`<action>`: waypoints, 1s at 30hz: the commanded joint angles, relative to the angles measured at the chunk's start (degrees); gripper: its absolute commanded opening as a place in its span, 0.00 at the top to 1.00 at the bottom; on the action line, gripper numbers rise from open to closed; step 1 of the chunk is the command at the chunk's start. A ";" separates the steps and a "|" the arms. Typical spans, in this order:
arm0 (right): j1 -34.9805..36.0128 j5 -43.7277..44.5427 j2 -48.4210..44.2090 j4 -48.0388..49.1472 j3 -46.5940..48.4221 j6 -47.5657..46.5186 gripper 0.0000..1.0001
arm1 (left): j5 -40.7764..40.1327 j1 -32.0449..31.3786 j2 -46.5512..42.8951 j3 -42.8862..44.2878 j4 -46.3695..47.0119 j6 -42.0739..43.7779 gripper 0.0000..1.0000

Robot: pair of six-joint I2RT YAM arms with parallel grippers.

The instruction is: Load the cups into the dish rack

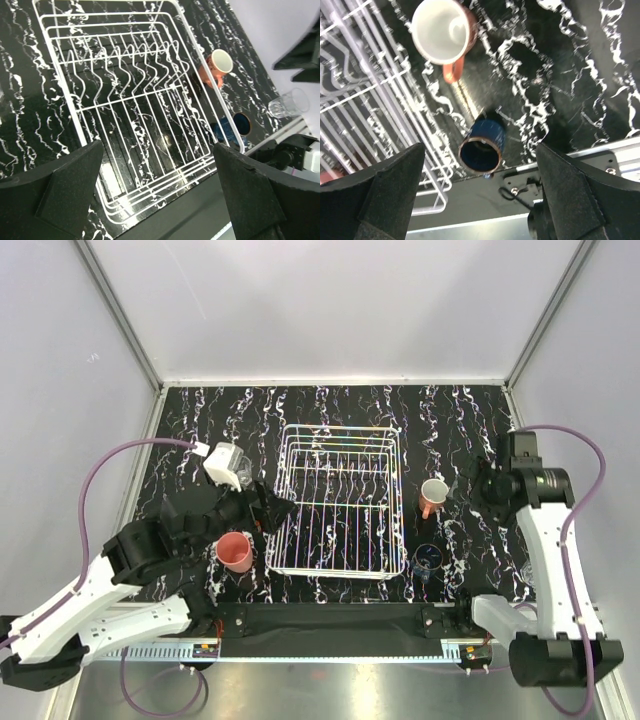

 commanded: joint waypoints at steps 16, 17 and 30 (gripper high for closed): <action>-0.17 6.15 21.40 15.06 1.71 1.19 0.09 | 0.53 -0.07 -4.19 -1.76 3.80 2.87 0.01; -0.08 6.51 22.11 15.50 1.62 1.19 0.09 | 0.53 -0.07 -4.10 -1.67 3.71 3.13 0.01; -0.08 0.89 29.76 23.58 -2.15 1.81 0.30 | 3.08 -0.07 -1.91 -0.79 4.76 3.22 0.01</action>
